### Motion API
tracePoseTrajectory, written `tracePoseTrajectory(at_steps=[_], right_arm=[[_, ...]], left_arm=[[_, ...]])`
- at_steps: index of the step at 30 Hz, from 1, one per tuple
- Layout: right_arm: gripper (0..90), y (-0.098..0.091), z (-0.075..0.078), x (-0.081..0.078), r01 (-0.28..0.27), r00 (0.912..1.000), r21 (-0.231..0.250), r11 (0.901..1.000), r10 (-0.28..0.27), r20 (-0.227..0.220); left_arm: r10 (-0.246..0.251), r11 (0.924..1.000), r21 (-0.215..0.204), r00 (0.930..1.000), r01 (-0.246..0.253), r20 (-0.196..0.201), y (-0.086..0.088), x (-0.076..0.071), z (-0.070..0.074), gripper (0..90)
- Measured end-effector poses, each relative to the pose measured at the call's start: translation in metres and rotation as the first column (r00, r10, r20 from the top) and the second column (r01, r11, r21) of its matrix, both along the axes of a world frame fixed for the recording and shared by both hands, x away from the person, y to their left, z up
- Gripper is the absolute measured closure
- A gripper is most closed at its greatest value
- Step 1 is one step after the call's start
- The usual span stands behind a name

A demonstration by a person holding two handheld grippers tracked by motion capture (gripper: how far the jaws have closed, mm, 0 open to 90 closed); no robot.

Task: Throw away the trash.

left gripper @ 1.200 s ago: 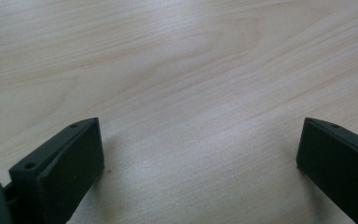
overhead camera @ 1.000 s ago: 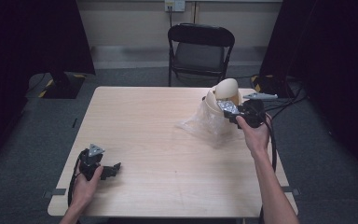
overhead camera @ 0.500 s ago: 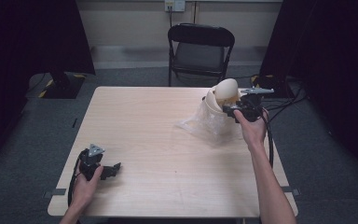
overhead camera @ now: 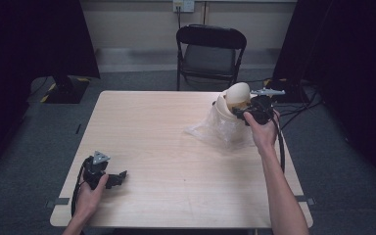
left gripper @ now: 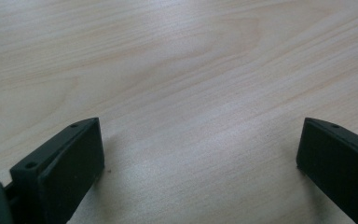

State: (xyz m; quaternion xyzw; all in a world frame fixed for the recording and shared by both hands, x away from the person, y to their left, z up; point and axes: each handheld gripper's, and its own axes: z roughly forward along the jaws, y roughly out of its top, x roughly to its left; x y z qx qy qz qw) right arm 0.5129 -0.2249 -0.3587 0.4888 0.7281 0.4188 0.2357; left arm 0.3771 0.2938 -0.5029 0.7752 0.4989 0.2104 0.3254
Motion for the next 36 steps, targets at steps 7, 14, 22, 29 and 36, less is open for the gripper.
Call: tracePoseTrajectory(at_steps=[7, 14, 22, 29, 36], right_arm=[[36.2, -0.003, -0.002, 0.002, 0.003, 0.9999, 0.011, 0.9999, -0.003, -0.012], [24.0, -0.003, 0.0, -0.001, 0.003, 0.9998, 0.038, 0.9993, -0.003, -0.021], [15.3, 0.001, 0.001, -0.015, -0.001, 0.9992, 0.019, 0.9998, 0.001, -0.041], [14.6, 0.004, 0.0, -0.027, -0.016, 0.9992, 0.03, 0.9994, 0.017, -0.037], [14.7, 0.012, -0.006, -0.044, -0.035, 0.9989, 0.032, 0.9989, 0.036, -0.031]], left_arm=[[0.0, 1.0, 0.0, 1.0, 0.0, 0.0, 0.0, 0.0, 0.0, 0.1], [0.0, 1.0, 0.0, 1.0, 0.0, 0.0, 0.0, 0.0, 0.0, 0.1], [0.001, 1.0, 0.0, 1.0, -0.001, 0.002, 0.0, 0.0, 0.0, 0.2], [0.001, 1.0, 0.001, 1.0, -0.001, 0.0, 0.0, 0.0, 0.0, 0.2], [0.001, 1.0, 0.0, 1.0, -0.001, 0.0, 0.0, 0.0, 0.0, 0.2]])
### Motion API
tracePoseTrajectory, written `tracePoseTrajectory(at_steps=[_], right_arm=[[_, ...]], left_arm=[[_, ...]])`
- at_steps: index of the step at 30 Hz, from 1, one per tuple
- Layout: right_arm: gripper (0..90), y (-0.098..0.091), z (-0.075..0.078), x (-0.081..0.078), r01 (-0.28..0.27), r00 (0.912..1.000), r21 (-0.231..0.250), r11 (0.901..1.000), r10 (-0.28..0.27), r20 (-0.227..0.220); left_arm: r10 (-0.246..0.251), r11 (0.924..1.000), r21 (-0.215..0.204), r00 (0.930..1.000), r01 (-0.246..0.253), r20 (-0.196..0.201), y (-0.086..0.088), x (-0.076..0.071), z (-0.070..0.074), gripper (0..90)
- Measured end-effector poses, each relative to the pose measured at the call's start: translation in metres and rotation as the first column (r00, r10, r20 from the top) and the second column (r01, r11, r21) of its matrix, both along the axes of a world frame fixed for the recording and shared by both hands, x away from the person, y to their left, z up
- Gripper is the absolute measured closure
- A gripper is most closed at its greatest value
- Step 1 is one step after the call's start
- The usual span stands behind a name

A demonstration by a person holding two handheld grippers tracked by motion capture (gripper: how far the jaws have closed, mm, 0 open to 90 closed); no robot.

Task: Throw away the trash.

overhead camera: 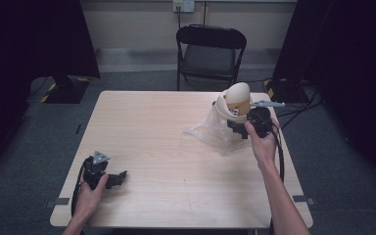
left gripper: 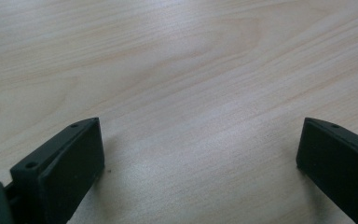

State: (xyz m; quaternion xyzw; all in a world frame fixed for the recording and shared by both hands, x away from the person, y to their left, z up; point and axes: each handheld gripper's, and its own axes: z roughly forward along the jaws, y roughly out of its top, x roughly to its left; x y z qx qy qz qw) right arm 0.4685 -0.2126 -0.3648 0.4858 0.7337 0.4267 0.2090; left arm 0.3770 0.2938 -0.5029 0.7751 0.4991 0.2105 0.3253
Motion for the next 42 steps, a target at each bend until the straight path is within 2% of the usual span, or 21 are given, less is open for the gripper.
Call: tracePoseTrajectory(at_steps=[7, 10, 14, 27, 34, 42], right_arm=[[14.7, 0.004, -0.013, -0.016, -0.002, 1.0, 0.001, 1.0, 0.002, 0.008], [14.7, 0.005, -0.017, -0.023, 0.003, 0.9999, -0.017, 0.9999, -0.002, 0.017], [14.9, 0.004, -0.025, -0.034, 0.009, 1.0, -0.041, 0.9991, -0.009, 0.004], [15.8, -0.004, -0.047, -0.066, 0.003, 0.9997, -0.046, 0.999, -0.004, -0.024], [15.9, 0.0, -0.062, -0.077, -0.022, 0.9987, -0.06, 0.998, 0.019, -0.048], [16.6, 0.002, -0.079, -0.087, -0.024, 0.9976, -0.056, 0.9981, 0.02, -0.066]], left_arm=[[0.0, 1.0, 0.0, 1.0, 0.0, 0.0, 0.0, 0.0, 0.0, 0.1], [0.0, 1.0, 0.0, 1.0, 0.0, 0.001, 0.0, 0.0, 0.0, 0.2], [0.001, 1.0, 0.001, 1.0, -0.001, 0.001, 0.0, 0.0, 0.0, 0.2], [0.001, 1.0, 0.001, 1.0, -0.001, 0.002, 0.0, 0.0, 0.0, 0.2], [0.001, 1.0, -0.001, 1.0, -0.001, 0.002, 0.0, 0.0, 0.0, 0.3], [0.001, 1.0, 0.0, 1.0, -0.001, 0.002, 0.0, 0.0, 0.0, 0.2]])
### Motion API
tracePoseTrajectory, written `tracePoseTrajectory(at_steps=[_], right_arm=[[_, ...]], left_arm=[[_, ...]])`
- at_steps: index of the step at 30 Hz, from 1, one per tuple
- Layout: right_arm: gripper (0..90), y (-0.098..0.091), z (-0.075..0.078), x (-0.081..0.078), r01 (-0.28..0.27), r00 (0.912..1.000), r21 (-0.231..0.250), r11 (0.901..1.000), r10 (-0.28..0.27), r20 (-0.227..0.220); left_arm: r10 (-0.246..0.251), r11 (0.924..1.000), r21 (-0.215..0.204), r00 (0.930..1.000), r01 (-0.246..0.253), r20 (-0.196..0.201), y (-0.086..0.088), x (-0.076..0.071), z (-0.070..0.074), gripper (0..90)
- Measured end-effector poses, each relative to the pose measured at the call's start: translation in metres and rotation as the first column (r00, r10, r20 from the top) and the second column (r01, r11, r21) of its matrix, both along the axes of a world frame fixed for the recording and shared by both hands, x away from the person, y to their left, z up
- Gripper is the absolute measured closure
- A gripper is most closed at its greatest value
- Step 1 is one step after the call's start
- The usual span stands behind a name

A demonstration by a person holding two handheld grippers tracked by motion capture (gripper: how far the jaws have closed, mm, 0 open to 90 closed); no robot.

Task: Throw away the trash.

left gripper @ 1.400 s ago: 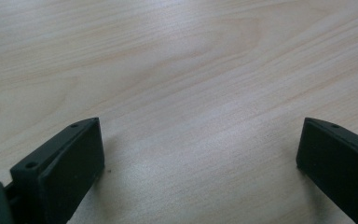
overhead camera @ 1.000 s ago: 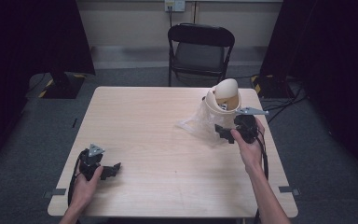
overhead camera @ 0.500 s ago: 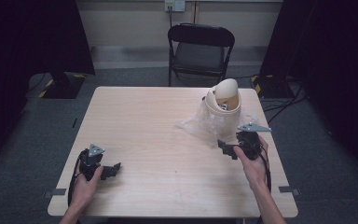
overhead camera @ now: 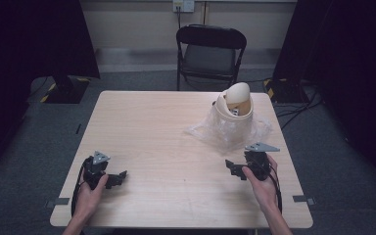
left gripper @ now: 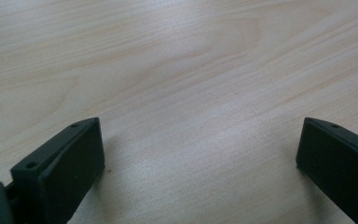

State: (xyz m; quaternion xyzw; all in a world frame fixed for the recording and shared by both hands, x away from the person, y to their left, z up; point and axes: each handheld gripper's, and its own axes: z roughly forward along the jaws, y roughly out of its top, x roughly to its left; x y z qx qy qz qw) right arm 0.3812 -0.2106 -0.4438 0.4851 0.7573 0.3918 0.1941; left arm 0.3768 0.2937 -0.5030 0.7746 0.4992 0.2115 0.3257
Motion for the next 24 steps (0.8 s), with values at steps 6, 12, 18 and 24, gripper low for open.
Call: tracePoseTrajectory(at_steps=[6, 12, 18, 24], right_arm=[[16.6, -0.001, -0.019, -0.003, 0.01, 0.9994, -0.013, 0.9999, -0.01, -0.032], [16.9, -0.002, -0.037, -0.002, 0.027, 0.9976, -0.049, 0.9984, -0.03, -0.062], [16.9, 0.002, -0.047, 0.0, 0.026, 0.9969, -0.101, 0.9946, -0.034, -0.071], [13.5, 0.01, -0.053, -0.001, 0.034, 0.9979, -0.133, 0.9905, -0.041, -0.05]], left_arm=[[0.0, 1.0, 0.0, 1.0, 0.0, 0.0, 0.0, 0.0, 0.0, 0.2], [0.0, 1.0, 0.0, 1.0, 0.0, 0.0, 0.0, 0.0, 0.0, 0.3], [0.0, 1.0, -0.001, 1.0, 0.0, 0.0, 0.0, 0.0, 0.0, 0.2], [0.0, 1.0, 0.0, 1.0, 0.0, 0.0, 0.0, 0.0, 0.0, 0.2]])
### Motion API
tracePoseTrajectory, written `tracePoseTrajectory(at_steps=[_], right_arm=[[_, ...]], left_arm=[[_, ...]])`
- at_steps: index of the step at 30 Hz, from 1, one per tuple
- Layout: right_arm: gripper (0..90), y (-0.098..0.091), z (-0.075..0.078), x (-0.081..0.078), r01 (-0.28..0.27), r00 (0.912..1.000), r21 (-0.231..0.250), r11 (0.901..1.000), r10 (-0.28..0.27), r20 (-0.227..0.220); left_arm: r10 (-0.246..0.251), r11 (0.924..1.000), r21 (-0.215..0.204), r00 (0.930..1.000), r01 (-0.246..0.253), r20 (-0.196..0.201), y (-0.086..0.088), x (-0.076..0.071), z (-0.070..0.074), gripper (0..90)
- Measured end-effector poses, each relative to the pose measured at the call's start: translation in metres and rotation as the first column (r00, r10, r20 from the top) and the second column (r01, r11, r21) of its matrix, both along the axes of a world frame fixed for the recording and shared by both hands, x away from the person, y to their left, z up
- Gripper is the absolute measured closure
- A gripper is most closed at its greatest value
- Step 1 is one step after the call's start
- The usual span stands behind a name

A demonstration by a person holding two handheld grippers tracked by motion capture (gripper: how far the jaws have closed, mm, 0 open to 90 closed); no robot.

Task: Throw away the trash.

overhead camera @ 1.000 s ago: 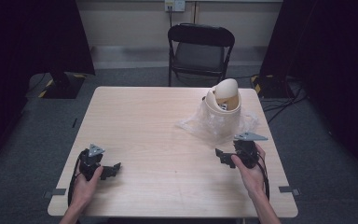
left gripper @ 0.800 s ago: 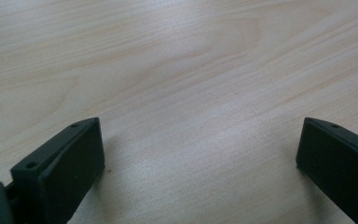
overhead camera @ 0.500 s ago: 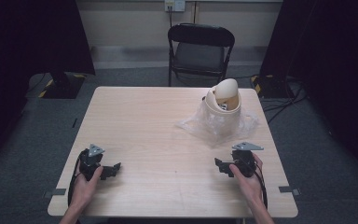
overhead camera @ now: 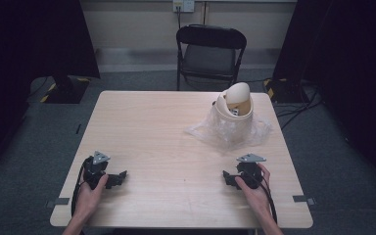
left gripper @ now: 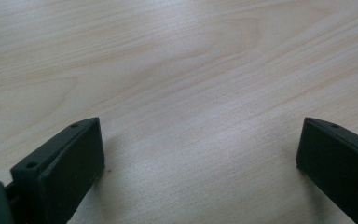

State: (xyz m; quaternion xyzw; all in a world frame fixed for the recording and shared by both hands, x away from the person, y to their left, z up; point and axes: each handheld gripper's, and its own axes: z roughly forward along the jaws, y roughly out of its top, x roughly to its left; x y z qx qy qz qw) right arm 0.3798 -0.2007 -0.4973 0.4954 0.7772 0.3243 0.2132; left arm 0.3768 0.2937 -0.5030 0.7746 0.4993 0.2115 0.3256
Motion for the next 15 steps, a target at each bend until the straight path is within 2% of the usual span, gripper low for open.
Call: tracePoseTrajectory(at_steps=[3, 15], right_arm=[[12.9, 0.0003, -0.0028, -0.0023, 0.01, 0.9996, 0.006, 0.9999, -0.01, 0.027], [12.8, 0.0004, -0.0028, -0.0023, 0.01, 0.9996, 0.006, 0.9999, -0.01, 0.027]], left_arm=[[0.0, 1.0, -0.001, 1.0, 0.0, 0.0, 0.0, -0.0001, 0.0, 0.3], [0.0, 1.0, -0.001, 1.0, 0.0, -0.001, 0.0001, 0.0, 0.0, 0.2]])
